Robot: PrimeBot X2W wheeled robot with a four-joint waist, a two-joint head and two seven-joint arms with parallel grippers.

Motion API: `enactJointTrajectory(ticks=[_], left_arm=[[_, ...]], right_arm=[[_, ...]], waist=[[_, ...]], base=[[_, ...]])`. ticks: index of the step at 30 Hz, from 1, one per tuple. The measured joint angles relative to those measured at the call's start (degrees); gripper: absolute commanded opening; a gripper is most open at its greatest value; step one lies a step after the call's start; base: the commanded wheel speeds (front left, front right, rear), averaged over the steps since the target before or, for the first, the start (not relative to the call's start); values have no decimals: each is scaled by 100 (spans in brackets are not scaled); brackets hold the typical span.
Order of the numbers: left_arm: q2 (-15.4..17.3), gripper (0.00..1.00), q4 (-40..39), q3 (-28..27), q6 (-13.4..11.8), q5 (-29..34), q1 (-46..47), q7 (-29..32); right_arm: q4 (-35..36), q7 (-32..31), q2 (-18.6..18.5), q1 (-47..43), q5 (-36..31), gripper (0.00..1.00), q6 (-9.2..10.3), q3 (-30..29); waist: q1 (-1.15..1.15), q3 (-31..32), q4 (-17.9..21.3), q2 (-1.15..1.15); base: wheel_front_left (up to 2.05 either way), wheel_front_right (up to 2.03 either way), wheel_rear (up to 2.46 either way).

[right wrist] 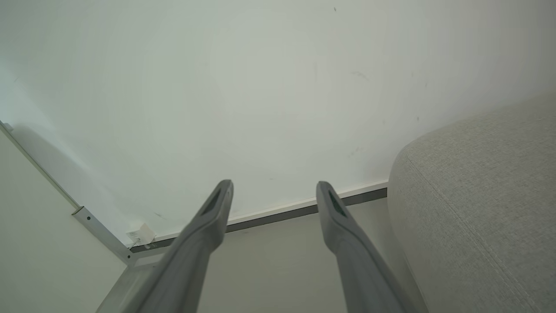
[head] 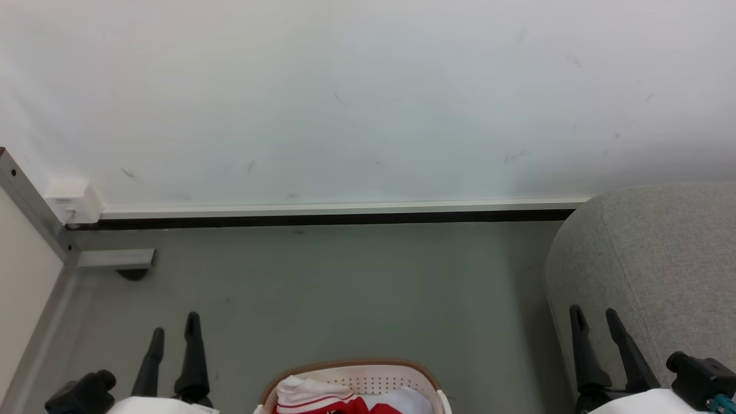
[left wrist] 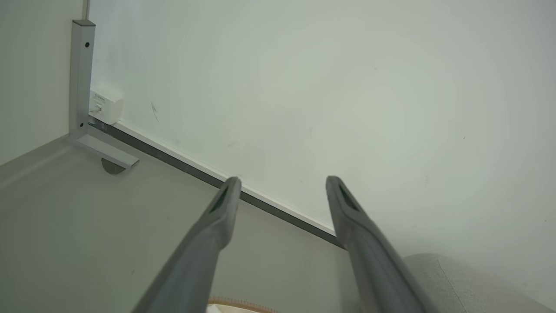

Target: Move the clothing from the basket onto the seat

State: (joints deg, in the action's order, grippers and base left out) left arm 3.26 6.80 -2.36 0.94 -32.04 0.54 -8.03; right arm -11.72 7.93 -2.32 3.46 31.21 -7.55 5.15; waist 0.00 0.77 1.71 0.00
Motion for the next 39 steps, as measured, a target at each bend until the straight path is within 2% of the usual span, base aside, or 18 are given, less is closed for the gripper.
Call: enactJointTrajectory(ticks=[39], left_arm=[[46,100,-101,85,-135,2090,-108,-476]], right_arm=[[-33,509,-24,59,-1783,100,0,266]], waist=[[0,31,120,0]], base=[[0,0,0]])
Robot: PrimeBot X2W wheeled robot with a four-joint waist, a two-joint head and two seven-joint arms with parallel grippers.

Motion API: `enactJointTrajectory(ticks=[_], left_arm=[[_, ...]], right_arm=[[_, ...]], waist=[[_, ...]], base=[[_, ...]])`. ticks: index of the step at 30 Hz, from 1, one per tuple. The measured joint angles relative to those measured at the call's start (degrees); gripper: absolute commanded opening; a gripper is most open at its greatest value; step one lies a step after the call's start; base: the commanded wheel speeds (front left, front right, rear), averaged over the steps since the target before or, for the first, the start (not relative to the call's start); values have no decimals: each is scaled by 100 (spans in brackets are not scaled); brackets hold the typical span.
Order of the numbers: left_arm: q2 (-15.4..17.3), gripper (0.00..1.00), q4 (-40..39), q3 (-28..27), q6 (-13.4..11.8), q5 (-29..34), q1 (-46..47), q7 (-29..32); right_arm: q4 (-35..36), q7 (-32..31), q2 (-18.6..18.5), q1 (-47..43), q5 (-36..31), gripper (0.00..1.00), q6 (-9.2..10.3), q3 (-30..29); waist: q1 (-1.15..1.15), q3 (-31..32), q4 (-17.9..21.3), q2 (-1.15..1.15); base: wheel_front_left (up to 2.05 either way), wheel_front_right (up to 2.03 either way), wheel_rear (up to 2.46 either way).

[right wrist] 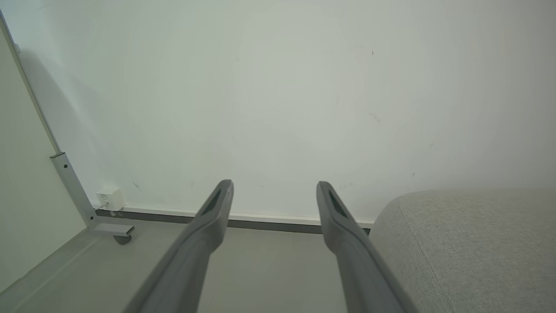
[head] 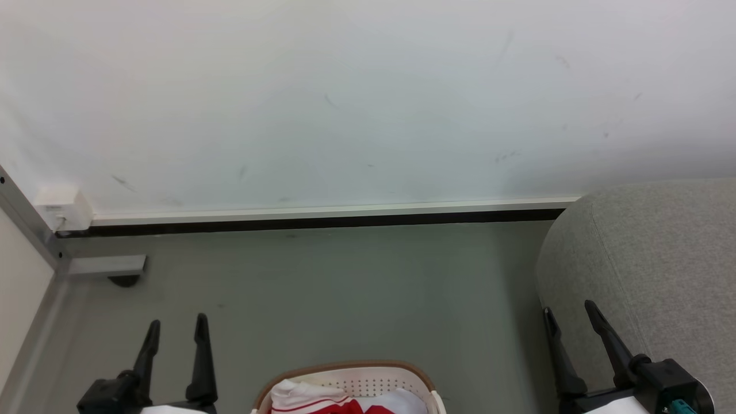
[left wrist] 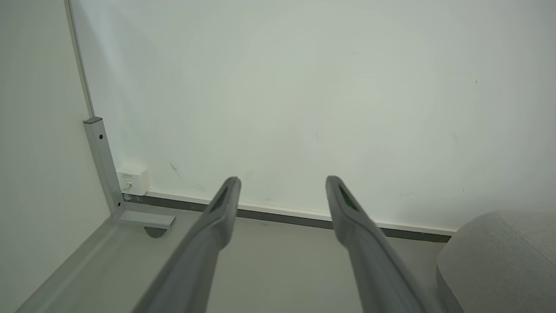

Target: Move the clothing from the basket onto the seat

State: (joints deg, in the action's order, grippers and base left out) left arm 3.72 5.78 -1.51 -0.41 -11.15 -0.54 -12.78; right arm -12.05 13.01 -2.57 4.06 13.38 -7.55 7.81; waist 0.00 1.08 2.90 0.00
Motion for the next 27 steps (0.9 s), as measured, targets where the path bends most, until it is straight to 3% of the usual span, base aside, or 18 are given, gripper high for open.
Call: enactJointTrajectory(ticks=[18,27], left_arm=[[5,100,-71,19,-65,742,-59,-202],[5,100,-83,-7,-66,783,-83,-235]], right_arm=[[36,178,-9,28,-606,100,0,97],[56,213,-13,59,-648,100,0,127]], waist=[[0,40,77,0],[0,22,195,0]], base=[[0,0,0],[0,0,0]])
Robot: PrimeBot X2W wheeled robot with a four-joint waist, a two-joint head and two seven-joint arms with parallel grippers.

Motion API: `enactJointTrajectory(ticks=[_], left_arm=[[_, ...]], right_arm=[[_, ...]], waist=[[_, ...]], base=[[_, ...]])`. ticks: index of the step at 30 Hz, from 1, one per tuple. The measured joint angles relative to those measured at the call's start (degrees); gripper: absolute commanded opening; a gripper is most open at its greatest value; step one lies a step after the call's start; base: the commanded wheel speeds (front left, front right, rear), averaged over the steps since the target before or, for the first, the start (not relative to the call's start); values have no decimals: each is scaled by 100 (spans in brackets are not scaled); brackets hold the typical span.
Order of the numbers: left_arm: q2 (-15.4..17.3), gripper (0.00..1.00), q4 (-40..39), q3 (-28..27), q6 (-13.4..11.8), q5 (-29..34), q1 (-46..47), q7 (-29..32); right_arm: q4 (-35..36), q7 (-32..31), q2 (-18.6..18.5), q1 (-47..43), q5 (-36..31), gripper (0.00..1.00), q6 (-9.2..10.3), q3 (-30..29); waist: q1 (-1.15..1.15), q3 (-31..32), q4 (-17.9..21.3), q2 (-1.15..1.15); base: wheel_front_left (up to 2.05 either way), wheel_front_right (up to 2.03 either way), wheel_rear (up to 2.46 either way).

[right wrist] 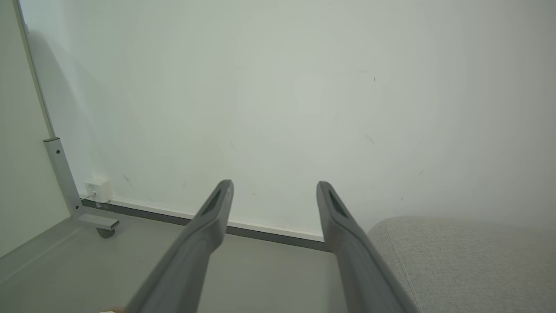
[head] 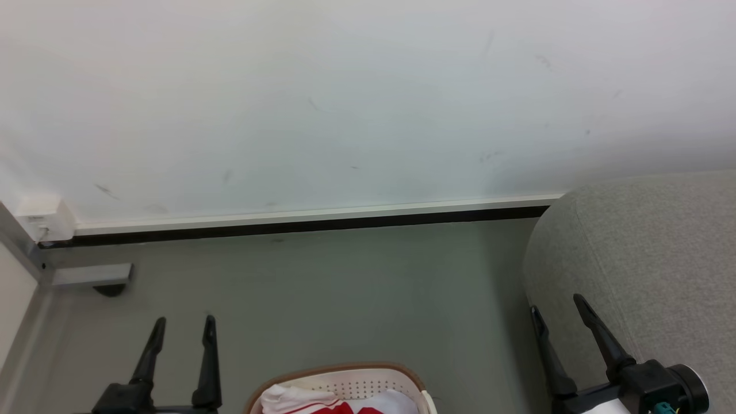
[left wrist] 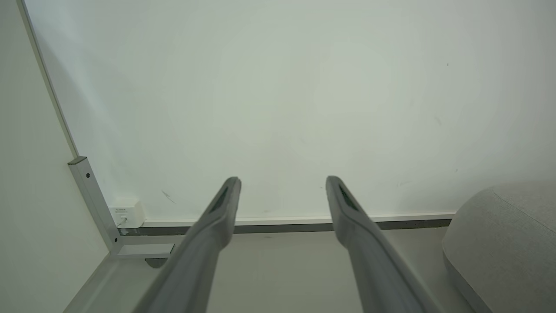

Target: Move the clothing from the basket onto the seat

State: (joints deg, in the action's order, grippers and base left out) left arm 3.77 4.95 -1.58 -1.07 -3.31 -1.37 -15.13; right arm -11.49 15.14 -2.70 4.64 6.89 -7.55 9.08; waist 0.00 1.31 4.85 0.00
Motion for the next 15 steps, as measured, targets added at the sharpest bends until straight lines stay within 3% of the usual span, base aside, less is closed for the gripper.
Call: enactJointTrajectory(ticks=[8,15], left_arm=[[3,100,73,-11,52,-5,1,0],[38,100,600,60,224,-89,58,0]], right_arm=[[29,1,-2,41,27,100,0,49],[63,1,-3,120,52,100,0,10]], waist=[[0,-65,217,0],[0,-201,469,0]], base=[[0,0,0],[0,0,0]])
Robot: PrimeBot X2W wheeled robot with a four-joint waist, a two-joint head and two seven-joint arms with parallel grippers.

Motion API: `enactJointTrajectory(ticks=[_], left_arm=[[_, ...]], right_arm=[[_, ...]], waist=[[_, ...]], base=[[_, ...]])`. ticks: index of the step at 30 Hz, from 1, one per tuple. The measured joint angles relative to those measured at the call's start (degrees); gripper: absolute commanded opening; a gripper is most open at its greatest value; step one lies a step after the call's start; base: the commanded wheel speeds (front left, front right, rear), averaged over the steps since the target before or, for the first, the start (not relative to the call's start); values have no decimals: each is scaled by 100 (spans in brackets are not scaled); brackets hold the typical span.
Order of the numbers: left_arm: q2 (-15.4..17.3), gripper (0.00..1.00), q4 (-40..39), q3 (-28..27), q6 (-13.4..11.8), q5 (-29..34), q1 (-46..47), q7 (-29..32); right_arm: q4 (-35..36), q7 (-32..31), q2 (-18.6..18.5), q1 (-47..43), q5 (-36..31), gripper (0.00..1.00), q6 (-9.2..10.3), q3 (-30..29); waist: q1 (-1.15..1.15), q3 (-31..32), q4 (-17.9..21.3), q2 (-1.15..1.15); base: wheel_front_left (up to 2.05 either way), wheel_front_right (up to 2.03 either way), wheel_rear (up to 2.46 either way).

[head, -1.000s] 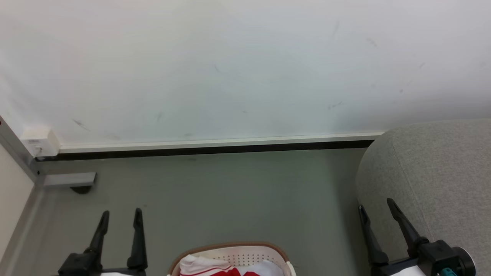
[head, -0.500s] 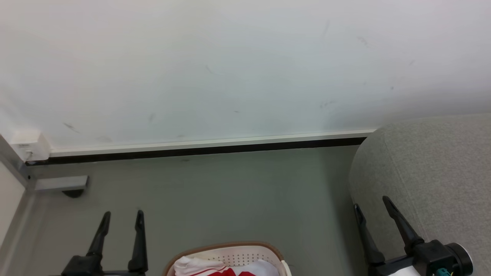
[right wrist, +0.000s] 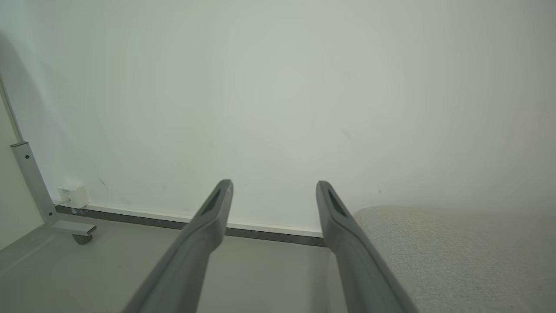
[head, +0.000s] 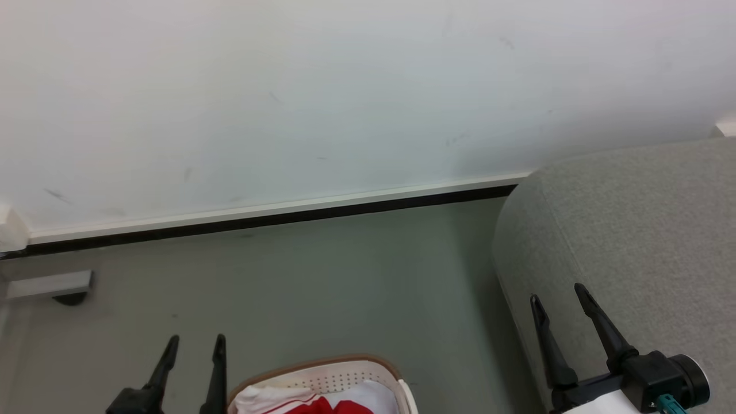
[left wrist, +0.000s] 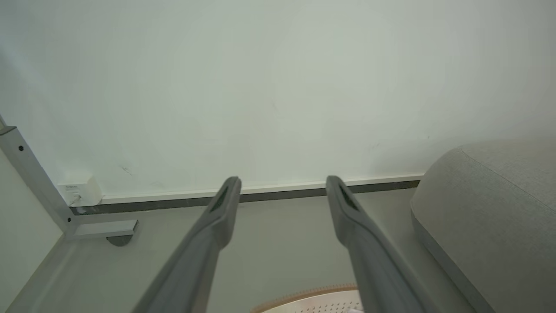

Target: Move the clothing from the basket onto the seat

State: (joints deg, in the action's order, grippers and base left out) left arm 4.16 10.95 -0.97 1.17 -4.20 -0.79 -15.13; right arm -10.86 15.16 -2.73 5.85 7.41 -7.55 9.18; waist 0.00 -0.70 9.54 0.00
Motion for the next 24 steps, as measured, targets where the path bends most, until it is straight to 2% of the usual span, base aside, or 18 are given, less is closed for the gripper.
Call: enactJointTrajectory(ticks=[10,16,20,24], left_arm=[[215,100,781,185,249,-42,420,45],[476,100,1222,433,444,-29,772,109],[689,100,1546,493,471,27,1020,212],[760,100,1890,652,536,34,1245,378]], right_arm=[[146,0,-1,229,145,100,0,-11],[287,1,-4,391,240,100,0,12],[401,1,-7,548,307,100,0,25],[539,1,-5,655,323,100,0,25]], waist=[[0,-454,394,0],[0,-904,601,0],[1,-1229,726,0],[1,-1563,839,0]], base=[[0,0,0],[0,0,0],[0,0,0],[0,0,0]])
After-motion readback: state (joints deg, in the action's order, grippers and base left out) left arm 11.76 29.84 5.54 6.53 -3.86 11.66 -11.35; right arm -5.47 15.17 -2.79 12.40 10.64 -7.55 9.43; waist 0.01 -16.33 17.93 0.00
